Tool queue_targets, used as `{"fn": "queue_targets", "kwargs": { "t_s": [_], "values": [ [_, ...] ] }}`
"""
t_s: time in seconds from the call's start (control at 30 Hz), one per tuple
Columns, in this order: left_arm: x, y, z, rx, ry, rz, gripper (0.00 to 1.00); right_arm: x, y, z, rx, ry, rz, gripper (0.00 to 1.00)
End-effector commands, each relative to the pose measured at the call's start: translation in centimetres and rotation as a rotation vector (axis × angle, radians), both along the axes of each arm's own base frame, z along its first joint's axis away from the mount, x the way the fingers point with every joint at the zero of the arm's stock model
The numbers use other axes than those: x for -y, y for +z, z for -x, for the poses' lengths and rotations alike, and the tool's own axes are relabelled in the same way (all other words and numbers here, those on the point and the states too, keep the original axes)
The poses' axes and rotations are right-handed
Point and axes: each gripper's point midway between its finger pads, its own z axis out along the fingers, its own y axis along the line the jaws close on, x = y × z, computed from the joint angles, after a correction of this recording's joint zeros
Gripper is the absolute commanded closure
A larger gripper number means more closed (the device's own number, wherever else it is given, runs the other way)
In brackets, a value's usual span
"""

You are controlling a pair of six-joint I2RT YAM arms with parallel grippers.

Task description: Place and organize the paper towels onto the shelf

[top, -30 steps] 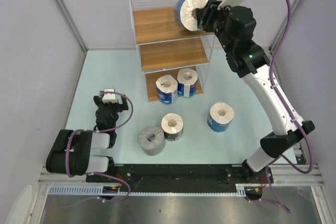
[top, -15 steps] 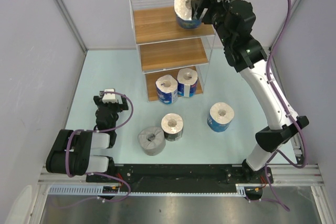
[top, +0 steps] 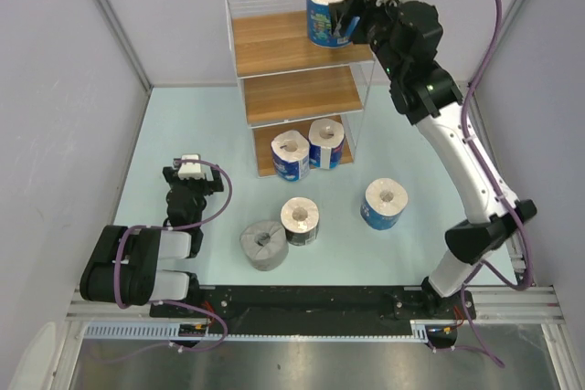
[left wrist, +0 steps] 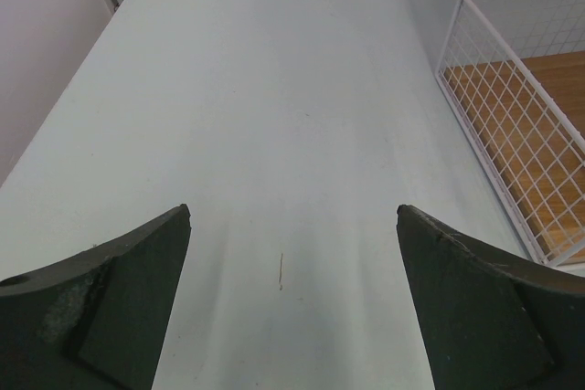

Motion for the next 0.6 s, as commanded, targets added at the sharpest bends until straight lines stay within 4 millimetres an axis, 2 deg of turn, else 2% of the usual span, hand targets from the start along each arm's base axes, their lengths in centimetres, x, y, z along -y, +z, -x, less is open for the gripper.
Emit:
{"fn": "queue_targets", "kwargs": {
  "t_s": [0.0,0.03,0.07,0.1,0.13,0.17,0.2,0.23,0.27,0.3,0.37,0.47,0.57],
  "values": [
    [0.2,2.0,-0.9,0.064,-0.012,0.012,0.0,3.9,6.3,9.1,0.155,0.038,-0.119,0.23],
    [0.1,1.9,-0.8,0.063,-0.01,0.012,0.0,3.7,2.6,8.8,0.092,0.029,-0.095,0.23],
    [0.2,1.9,-0.9,0.061,-0.013,0.012,0.0,4.7,2.9,10.3,0.112,0.021,-0.117,0.23],
    [0.2,2.0,-0.9,0.064,-0.013,0.013,0.0,6.9,3.8,13.0,0.14,-0.004,-0.144,0.23],
    [0.2,2.0,-0.9,0.063,-0.012,0.013,0.0,7.2,0.0,12.8,0.07,-0.03,-0.113,0.23],
    [0.2,1.9,-0.9,0.061,-0.013,0.012,0.0,8.2,-1.7,13.4,0.032,-0.062,-0.107,0.22],
    [0.2,2.0,-0.9,0.063,-0.013,0.013,0.0,10.6,-2.3,15.2,0.027,-0.12,-0.136,0.22],
    [0.2,2.0,-0.9,0.064,-0.013,0.013,0.0,11.4,-4.6,15.5,-0.024,-0.154,-0.127,0.22],
    [0.2,1.9,-0.9,0.061,-0.012,0.013,0.0,11.7,-9.3,14.9,-0.114,-0.192,-0.087,0.22],
    [0.2,1.9,-0.8,0.061,-0.013,0.013,0.0,13.1,-11.0,15.2,-0.154,-0.256,-0.088,0.21],
    [0.2,2.0,-0.9,0.063,-0.012,0.013,0.0,14.7,-16.9,16.0,-0.313,-0.334,-0.062,0.2],
    [0.2,2.0,-0.9,0.063,-0.012,0.013,0.0,16.7,-23.5,17.2,-0.476,-0.445,-0.037,0.16],
    [0.2,2.0,-0.9,0.063,-0.013,0.013,0.0,17.0,-27.1,18.3,-0.564,-0.459,-0.069,0.14]
  ]
}}
